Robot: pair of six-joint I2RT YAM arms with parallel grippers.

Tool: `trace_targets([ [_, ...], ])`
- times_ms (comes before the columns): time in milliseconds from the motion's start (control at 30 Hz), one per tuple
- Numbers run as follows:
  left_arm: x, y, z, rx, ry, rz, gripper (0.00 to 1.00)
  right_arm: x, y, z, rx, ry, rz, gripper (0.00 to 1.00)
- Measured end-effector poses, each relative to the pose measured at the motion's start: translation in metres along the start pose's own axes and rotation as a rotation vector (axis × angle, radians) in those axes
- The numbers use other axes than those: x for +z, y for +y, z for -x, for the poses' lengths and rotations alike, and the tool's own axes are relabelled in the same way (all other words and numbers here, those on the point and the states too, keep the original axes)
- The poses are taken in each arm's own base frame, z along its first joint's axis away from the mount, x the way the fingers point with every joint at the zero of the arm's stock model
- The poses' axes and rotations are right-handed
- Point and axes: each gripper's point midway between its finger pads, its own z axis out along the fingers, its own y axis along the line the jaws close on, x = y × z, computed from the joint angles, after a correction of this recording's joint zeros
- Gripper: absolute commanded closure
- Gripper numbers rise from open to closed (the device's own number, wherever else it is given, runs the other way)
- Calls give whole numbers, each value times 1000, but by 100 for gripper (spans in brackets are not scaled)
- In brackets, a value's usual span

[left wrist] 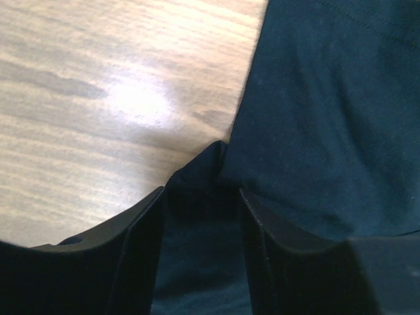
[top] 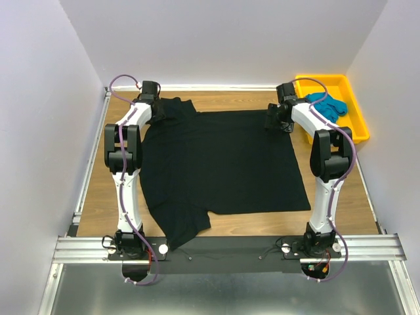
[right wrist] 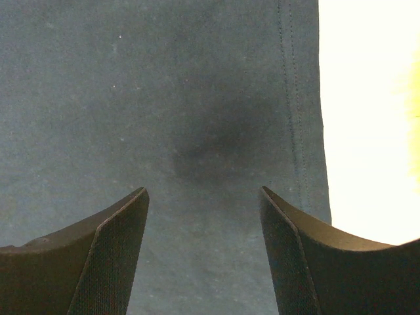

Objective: Fold and stack the t-shirts
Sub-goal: Fold the tshirt

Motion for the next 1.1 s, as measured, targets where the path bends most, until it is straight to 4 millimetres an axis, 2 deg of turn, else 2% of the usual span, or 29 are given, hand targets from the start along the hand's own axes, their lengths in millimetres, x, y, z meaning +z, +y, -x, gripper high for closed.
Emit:
trace_targets([
  [400,1,7,2,7,-5,21,41,1,0,0,-1,1,0,26],
  [633,4,13,5,30,-12,49,45,2,0,-1,-1,4,-1,26],
  [767,6,13,7,42,-14,52,51,4,0,-2,-1,7,-2,26],
  [900,8,12,10,57,-16,54,62,4,0,-2,-1,5,-2,26],
  [1100,9,8,8,80,-15,53,90,8,2,4,0,-3,1,26],
])
